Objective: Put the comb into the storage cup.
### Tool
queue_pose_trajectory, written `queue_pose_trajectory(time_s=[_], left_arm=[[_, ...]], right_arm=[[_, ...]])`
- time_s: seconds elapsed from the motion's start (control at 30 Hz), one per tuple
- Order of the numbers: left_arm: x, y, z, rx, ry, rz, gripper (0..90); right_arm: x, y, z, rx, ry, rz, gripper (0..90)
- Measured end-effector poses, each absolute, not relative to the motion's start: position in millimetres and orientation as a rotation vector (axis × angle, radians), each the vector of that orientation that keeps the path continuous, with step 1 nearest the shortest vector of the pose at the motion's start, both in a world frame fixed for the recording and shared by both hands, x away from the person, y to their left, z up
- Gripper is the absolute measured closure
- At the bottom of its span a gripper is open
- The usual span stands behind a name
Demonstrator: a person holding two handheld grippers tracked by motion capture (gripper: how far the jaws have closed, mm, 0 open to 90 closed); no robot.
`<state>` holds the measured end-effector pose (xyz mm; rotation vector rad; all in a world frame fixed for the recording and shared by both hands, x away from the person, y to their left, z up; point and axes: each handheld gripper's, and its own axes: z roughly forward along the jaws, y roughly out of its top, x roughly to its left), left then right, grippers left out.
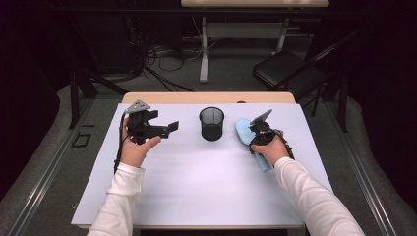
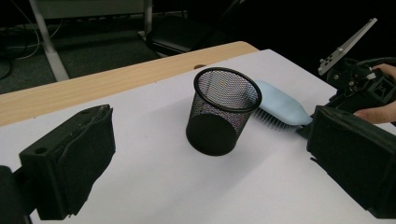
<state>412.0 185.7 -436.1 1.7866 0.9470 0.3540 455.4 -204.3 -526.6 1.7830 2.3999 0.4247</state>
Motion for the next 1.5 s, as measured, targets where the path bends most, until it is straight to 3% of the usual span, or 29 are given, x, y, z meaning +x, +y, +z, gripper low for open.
queue_pose_trajectory(time_s=[0.43, 0.47, 0.57, 1.5], left_arm=[[412, 184, -438, 1.797, 0.945, 0.354, 1.0], [412, 184, -438, 1.797, 0.945, 0.355, 1.0], [412, 184, -438, 1.795, 0.945, 0.355, 1.1], [408, 184, -437, 1.791, 0.944, 0.363, 1.1]], right_arm=[[452, -206, -520, 1.773, 2.412, 0.379, 69.6], [451, -207, -528, 1.763, 2.359, 0.57, 69.6], [450, -207, -520, 1.774, 2.39, 0.45, 69.6], [437, -212, -495, 1.66, 2.3, 0.728, 69.6]])
